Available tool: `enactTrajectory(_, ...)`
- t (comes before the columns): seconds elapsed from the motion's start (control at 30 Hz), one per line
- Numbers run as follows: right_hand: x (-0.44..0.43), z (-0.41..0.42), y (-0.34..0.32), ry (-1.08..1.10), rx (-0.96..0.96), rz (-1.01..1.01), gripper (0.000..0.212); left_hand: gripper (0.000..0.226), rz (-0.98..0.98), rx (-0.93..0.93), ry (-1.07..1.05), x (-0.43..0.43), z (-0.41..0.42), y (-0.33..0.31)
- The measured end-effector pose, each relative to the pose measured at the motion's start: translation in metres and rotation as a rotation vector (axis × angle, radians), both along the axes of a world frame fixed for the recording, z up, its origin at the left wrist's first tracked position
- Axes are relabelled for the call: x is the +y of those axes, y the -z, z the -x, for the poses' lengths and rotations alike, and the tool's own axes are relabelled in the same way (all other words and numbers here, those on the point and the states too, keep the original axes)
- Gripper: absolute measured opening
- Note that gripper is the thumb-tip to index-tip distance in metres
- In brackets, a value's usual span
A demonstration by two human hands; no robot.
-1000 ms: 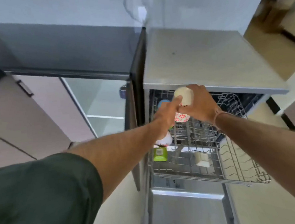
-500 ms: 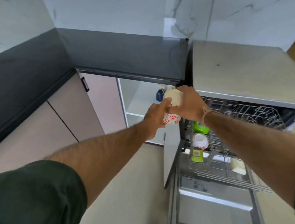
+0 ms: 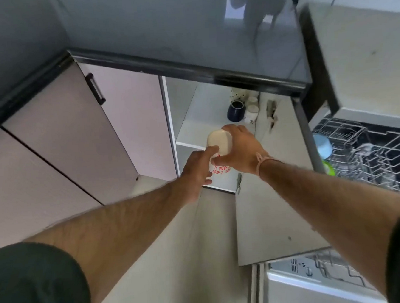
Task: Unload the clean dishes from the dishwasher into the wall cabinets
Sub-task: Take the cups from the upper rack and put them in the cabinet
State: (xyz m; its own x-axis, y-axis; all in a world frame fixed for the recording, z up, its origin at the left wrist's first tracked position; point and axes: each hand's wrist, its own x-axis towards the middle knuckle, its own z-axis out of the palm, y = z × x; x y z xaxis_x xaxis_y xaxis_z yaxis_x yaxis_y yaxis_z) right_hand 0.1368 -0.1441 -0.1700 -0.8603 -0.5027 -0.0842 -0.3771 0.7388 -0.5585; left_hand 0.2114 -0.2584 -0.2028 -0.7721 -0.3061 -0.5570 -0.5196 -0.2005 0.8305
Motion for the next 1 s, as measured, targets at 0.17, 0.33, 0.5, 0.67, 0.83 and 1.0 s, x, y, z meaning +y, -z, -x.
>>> enactTrajectory(0.17,-0.03,0.049,0.061,-0.01,-0.021,-0.048,0.094,0.039,0.005,-0.001,-0.028,-0.022,0.048,0.068)
enactTrajectory(0.33,-0.057,0.107,0.115,0.021,-0.024,-0.057,0.096,0.051,0.056,0.012,0.021,-0.049,0.109,0.124)
enactTrajectory(0.5,-0.084,0.161,0.161,0.04,-0.014,-0.07,0.097,0.048,0.138,0.019,0.054,-0.077,0.171,0.169)
enactTrajectory(0.67,-0.109,0.213,0.186,0.035,0.017,-0.054,0.1,0.071,0.184,0.051,0.04,-0.1,0.223,0.19)
enactTrajectory(0.83,-0.119,0.254,0.196,0.032,0.022,-0.056,0.102,0.076,0.206,0.067,0.007,-0.112,0.261,0.205)
enactTrajectory(1.0,-0.126,0.277,0.2,0.093,0.056,-0.011,0.097,0.076,0.142,0.062,-0.059,-0.112,0.293,0.199)
